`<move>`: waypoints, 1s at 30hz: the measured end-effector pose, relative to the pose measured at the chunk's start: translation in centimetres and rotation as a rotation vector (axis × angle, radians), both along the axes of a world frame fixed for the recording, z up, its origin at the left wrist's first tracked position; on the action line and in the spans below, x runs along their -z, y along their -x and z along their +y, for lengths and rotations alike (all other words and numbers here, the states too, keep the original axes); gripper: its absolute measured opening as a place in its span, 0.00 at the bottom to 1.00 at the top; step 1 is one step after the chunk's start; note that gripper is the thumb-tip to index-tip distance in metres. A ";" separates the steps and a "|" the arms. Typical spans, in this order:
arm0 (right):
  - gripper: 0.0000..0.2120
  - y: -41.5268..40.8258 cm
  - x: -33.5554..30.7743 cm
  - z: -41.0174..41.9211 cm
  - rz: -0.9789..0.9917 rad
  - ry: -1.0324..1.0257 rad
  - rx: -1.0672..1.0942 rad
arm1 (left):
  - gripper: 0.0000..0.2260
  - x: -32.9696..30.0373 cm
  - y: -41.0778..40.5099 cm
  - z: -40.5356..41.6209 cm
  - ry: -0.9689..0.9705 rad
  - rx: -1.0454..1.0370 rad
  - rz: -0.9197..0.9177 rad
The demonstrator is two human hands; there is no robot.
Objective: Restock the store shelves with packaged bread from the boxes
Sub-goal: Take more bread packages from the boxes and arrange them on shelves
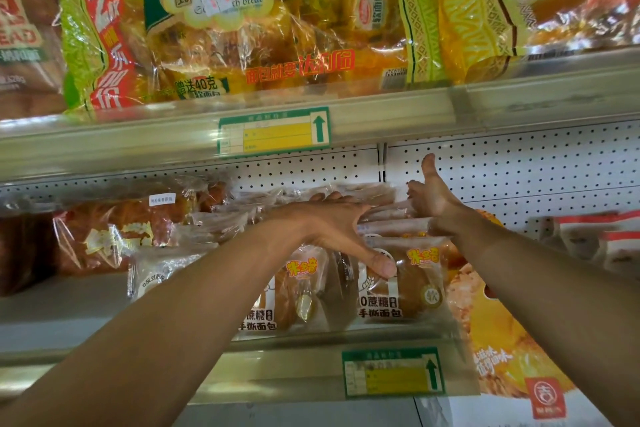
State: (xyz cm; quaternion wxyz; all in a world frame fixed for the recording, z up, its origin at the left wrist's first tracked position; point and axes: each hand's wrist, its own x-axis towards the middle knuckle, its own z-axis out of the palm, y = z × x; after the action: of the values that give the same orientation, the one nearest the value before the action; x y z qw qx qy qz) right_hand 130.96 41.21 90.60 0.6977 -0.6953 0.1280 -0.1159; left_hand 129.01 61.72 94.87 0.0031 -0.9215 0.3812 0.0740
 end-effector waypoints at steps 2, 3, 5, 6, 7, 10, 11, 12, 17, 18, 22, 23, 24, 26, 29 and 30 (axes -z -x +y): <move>0.49 1.0 0.0 -0.1 -0.027 -0.024 0.028 | 0.52 0.0 0.0 0.2 0.021 0.003 0.025; 0.48 1.6 -0.2 0.0 -0.052 -0.025 0.037 | 0.52 0.0 0.1 0.2 0.028 0.004 0.034; 0.48 2.3 0.0 0.1 -0.041 -0.009 0.012 | 0.53 0.0 0.2 0.3 0.026 -0.002 0.046; 0.48 2.9 0.0 0.4 0.002 0.009 -0.006 | 0.55 0.0 0.4 0.2 0.014 -0.007 0.047; 0.47 3.6 -0.1 1.0 0.047 0.036 -0.014 | 0.57 0.0 0.5 0.2 -0.001 -0.015 0.048; 0.45 4.9 -0.2 2.0 0.089 0.039 -0.064 | 0.59 -0.1 0.9 0.2 -0.012 -0.043 0.069; 0.45 5.0 -0.1 1.8 0.081 0.029 -0.048 | 0.59 -0.1 1.0 0.2 -0.010 -0.049 0.065; 0.45 5.3 0.1 1.5 0.072 0.004 -0.027 | 0.57 -0.1 1.2 0.3 -0.012 -0.049 0.044; 0.47 7.1 0.7 0.8 0.050 -0.063 -0.035 | 0.51 0.0 2.1 0.7 -0.013 0.009 -0.119; 0.47 7.8 0.7 1.4 0.040 -0.059 -0.046 | 0.51 0.1 2.2 0.7 -0.007 0.015 -0.139; 0.42 9.4 0.9 3.2 0.042 -0.039 -0.079 | 0.50 0.7 2.5 0.9 -0.035 0.005 -0.167; 0.43 9.5 1.0 3.3 0.036 -0.016 -0.069 | 0.49 0.9 2.5 0.9 -0.027 0.003 -0.168; 0.44 10.0 0.9 3.7 0.007 0.019 -0.029 | 0.48 1.1 2.7 1.0 -0.014 0.007 -0.181; 0.48 11.2 1.4 2.9 -0.114 0.207 0.025 | 0.45 1.4 3.2 1.3 0.014 0.044 -0.256; 0.34 12.8 1.3 2.2 -0.271 0.592 -0.086 | 0.46 2.1 3.8 2.5 0.025 0.094 -0.328; 0.36 13.4 1.1 2.1 -0.287 0.743 -0.176 | 0.47 2.4 3.9 3.0 0.016 0.091 -0.332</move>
State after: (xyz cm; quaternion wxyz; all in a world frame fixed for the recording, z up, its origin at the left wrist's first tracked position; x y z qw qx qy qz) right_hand 117.54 43.31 89.52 0.4170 -0.8851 -0.0815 -0.1899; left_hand 125.09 64.75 92.51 0.0619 -0.9029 0.4173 -0.0826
